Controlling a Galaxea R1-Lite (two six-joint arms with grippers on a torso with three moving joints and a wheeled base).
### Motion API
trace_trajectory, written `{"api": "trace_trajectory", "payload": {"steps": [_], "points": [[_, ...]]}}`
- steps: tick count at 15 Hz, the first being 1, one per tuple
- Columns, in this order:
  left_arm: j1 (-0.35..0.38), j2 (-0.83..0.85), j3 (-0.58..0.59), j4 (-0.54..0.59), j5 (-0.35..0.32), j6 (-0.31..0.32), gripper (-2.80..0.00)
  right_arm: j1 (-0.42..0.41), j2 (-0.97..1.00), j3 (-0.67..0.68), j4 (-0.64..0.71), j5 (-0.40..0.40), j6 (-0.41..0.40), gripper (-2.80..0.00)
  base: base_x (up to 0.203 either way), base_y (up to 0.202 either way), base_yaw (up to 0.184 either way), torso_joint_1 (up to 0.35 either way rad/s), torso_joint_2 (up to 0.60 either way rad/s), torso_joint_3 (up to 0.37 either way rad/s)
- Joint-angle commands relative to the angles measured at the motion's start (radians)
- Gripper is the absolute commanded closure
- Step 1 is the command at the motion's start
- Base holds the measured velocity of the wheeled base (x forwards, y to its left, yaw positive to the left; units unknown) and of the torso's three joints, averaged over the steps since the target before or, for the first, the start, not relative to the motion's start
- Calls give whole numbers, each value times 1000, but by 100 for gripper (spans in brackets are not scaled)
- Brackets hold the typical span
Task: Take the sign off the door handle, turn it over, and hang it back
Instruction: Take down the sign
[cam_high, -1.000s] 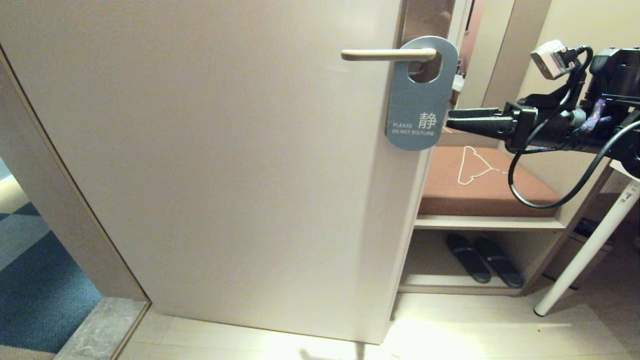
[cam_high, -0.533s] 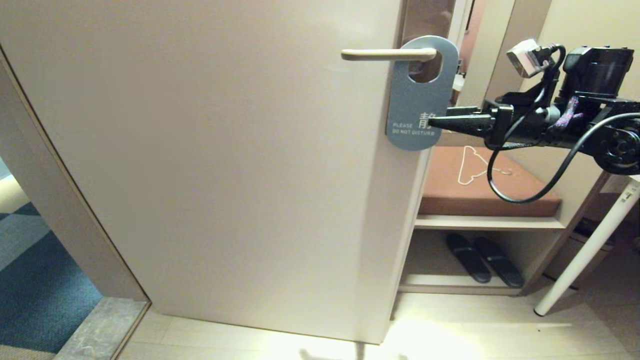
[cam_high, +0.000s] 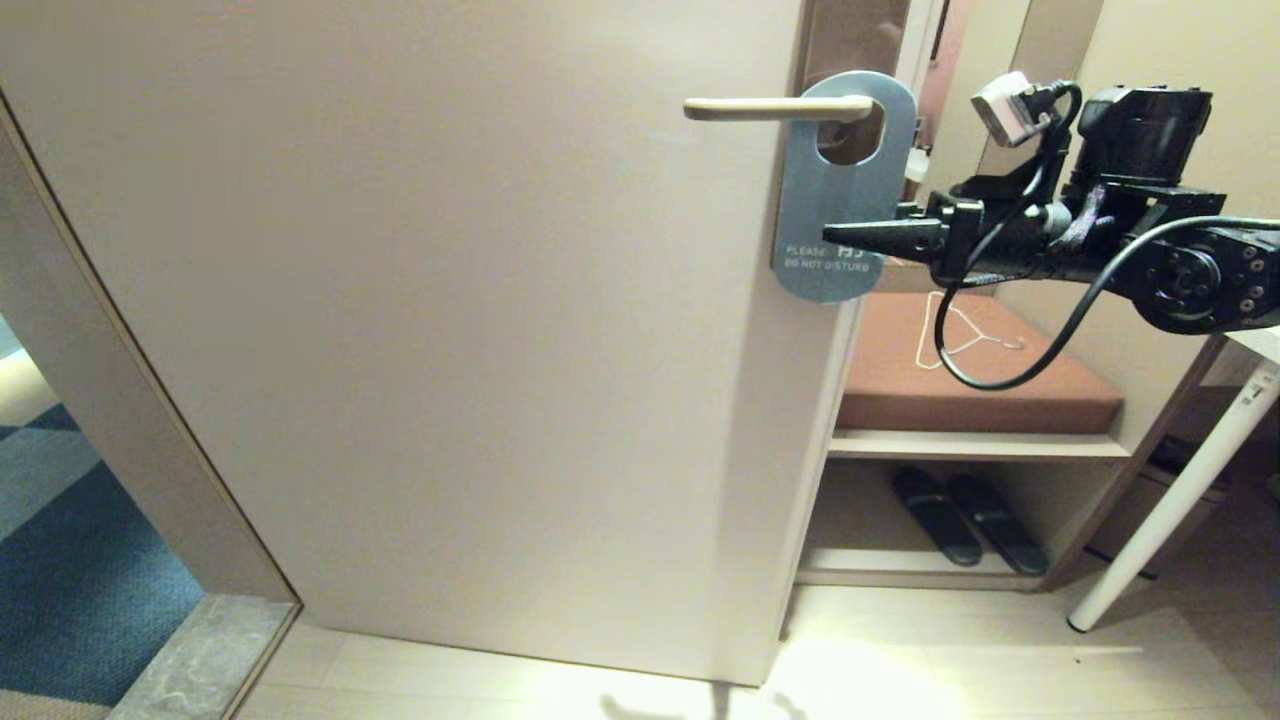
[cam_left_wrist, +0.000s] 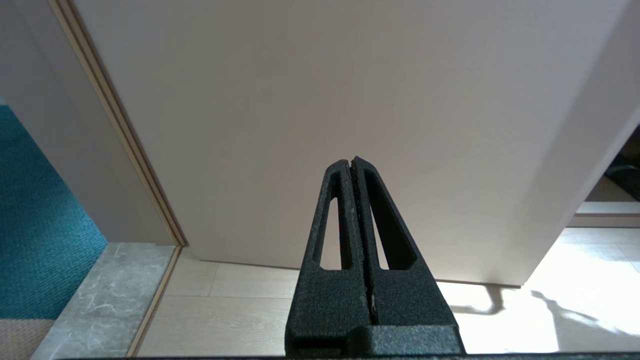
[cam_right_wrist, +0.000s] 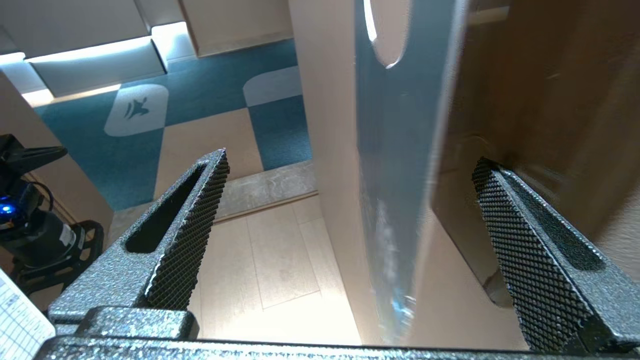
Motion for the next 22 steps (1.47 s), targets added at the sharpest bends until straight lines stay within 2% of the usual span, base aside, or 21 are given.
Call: {"api": "trace_trajectory", "payload": {"steps": [1,9,14,22], "points": [[1,2,0,1,0,-1,0,19,18,-8,-4,7,1,-280,0,0,0,0,0,0],[0,2,-1,0,0,-1,0,50,41,-52,-4,7,1,-280,0,0,0,0,0,0],[0,2,0,0,0,-1,0,48,45,-53,-7,60,1,-280,0,0,0,0,0,0],[0,2,-1,0,0,-1,0,48,54,-54,-9,69,1,-280,0,0,0,0,0,0]]}}
